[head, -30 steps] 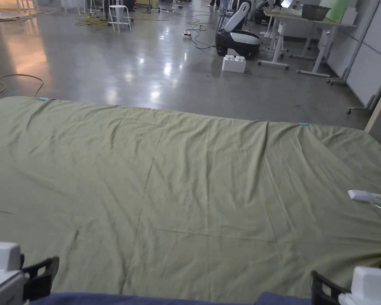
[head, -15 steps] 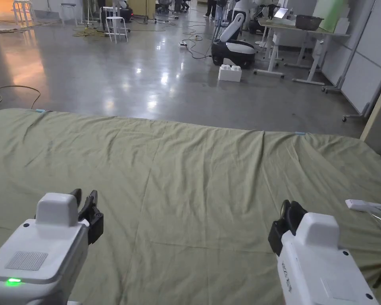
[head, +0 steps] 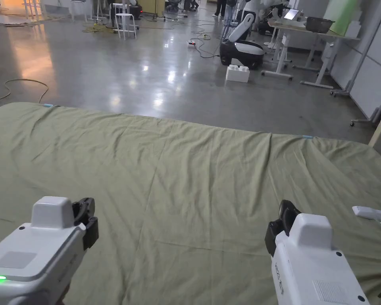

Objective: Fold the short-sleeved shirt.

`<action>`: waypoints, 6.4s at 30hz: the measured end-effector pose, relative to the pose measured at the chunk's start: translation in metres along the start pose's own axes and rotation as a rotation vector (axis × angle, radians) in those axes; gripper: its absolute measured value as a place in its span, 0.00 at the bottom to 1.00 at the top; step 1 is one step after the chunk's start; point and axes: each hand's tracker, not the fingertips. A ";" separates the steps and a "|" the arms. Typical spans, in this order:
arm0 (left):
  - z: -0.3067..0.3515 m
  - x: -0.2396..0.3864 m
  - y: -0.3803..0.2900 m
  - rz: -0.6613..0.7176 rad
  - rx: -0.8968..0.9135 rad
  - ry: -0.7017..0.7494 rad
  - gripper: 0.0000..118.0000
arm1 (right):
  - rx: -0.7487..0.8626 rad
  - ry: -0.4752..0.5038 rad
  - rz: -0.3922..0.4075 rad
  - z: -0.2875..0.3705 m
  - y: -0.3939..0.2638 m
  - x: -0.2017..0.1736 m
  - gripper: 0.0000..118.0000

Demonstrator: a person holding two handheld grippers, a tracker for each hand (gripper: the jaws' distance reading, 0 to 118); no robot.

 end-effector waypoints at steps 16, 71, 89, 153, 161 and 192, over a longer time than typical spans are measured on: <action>-0.015 -0.162 -0.084 0.186 -0.599 -0.153 0.68 | -0.133 0.070 0.036 -0.009 -0.029 -0.004 0.01; 0.006 -0.150 -0.053 0.413 -0.728 -0.242 0.08 | -0.162 0.121 0.018 -0.002 -0.030 -0.010 0.01; -0.039 0.036 -0.108 0.335 -0.826 -0.362 0.08 | -0.175 0.081 -0.001 0.006 -0.038 0.017 0.01; -0.035 0.151 -0.150 0.249 -0.901 -0.462 0.22 | -0.285 0.025 -0.034 0.025 -0.070 0.055 0.01; -0.023 0.042 -0.093 0.353 -0.694 -0.438 0.61 | -0.235 0.024 -0.031 0.026 -0.054 0.061 0.01; -0.058 -0.054 -0.177 0.713 -0.724 -0.652 0.12 | -0.257 0.007 -0.078 0.030 -0.052 0.060 0.01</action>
